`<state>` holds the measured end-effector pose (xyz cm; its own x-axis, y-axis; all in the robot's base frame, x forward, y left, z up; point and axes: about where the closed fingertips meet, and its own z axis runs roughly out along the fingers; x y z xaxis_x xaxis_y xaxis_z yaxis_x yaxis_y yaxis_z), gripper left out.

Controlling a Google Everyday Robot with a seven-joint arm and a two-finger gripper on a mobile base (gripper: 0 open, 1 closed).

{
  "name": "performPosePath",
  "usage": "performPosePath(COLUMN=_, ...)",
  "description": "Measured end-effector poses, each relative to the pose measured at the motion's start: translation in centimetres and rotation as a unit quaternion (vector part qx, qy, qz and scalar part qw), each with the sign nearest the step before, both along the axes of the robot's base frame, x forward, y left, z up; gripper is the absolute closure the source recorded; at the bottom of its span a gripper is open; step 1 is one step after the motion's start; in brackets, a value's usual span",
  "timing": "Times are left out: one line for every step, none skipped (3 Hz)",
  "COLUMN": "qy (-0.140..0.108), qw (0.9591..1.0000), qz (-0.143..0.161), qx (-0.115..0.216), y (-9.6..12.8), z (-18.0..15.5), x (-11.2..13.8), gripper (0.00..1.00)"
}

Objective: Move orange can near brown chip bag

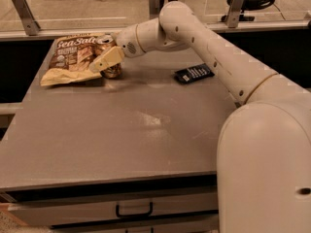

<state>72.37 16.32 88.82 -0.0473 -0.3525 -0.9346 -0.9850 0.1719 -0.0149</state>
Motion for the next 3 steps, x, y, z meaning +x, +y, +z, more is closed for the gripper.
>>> performPosePath(qy=-0.039, qw=0.9980, qz=-0.043, qx=-0.023, y=-4.3, z=2.3, x=0.4, gripper=0.00)
performPosePath(qy=-0.107, qw=0.9876, qz=-0.098, qx=-0.061, y=-11.9, z=7.2, x=-1.2, gripper=0.00)
performPosePath(qy=-0.188, qw=0.9669, qz=-0.129, qx=-0.115, y=-20.4, z=14.5, x=-6.3, gripper=0.00)
